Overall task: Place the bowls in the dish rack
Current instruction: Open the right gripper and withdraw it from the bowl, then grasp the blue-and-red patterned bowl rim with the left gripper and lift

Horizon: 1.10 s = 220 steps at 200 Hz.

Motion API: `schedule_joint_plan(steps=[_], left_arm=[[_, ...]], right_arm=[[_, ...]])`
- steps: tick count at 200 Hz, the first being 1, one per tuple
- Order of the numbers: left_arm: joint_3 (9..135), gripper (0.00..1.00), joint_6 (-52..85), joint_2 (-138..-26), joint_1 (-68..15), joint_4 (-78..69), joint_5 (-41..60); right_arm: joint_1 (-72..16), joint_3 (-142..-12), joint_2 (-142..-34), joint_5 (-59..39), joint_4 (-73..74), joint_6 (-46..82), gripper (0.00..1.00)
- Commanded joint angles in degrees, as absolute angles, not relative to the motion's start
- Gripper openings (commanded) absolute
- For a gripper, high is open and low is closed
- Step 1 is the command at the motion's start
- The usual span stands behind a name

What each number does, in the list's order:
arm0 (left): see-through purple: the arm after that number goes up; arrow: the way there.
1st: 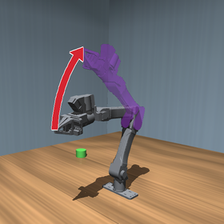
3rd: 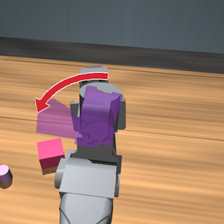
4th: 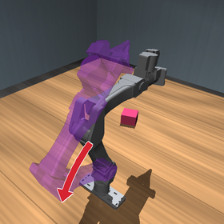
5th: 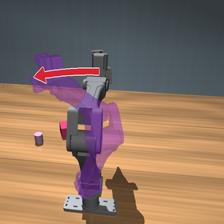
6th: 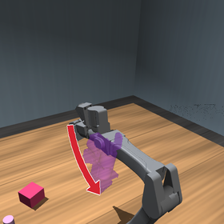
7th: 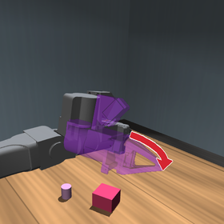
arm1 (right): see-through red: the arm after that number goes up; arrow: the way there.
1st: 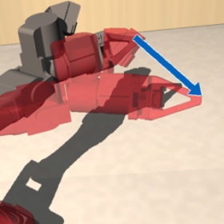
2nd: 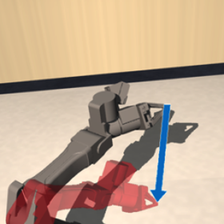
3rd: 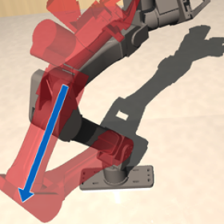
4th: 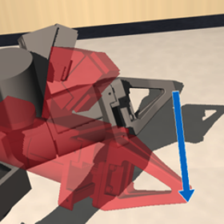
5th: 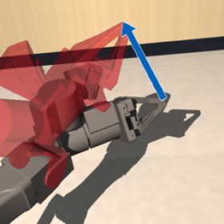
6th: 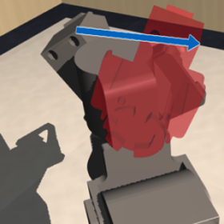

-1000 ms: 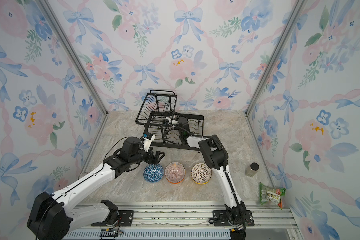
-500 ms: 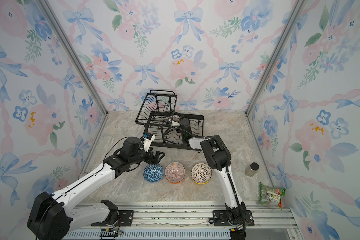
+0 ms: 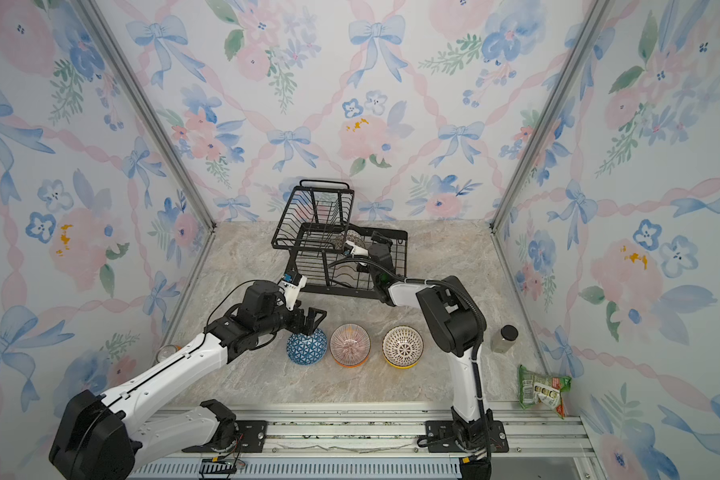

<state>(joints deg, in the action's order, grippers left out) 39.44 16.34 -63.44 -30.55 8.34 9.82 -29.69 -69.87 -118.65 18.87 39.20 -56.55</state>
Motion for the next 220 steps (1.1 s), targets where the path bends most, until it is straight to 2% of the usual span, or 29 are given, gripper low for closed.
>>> schedule_joint_plan(steps=[1,30,65,108,145,174,220], left_arm=[[37.5,0.98,19.0,-61.2,-30.0,9.3,7.7],[35.9,0.98,21.4,-60.0,-29.6,11.1,3.6],[34.2,0.98,24.9,-59.3,-28.0,12.8,1.6],[32.4,0.98,26.8,-58.8,-27.6,15.3,0.1],[30.0,0.98,28.4,-57.3,-27.6,15.9,1.6],[28.8,0.97,29.3,-58.4,-27.6,15.9,2.5],[28.8,0.82,30.3,-63.4,-27.6,15.6,1.8]], right_arm=[[-29.5,-66.3,-112.9,21.3,40.0,-51.5,0.97],[-30.0,-62.3,-104.6,21.6,33.4,-44.6,0.97],[-29.6,-62.8,-92.4,16.3,11.5,-29.2,0.97],[-29.4,-63.8,-83.8,12.8,-8.4,-12.3,0.97],[-27.0,-63.0,-79.5,7.0,-14.0,-2.7,0.97],[-25.1,-64.0,-79.3,3.6,-15.8,-0.6,0.97],[-24.2,-64.8,-81.4,2.2,-16.2,-1.5,0.97]])
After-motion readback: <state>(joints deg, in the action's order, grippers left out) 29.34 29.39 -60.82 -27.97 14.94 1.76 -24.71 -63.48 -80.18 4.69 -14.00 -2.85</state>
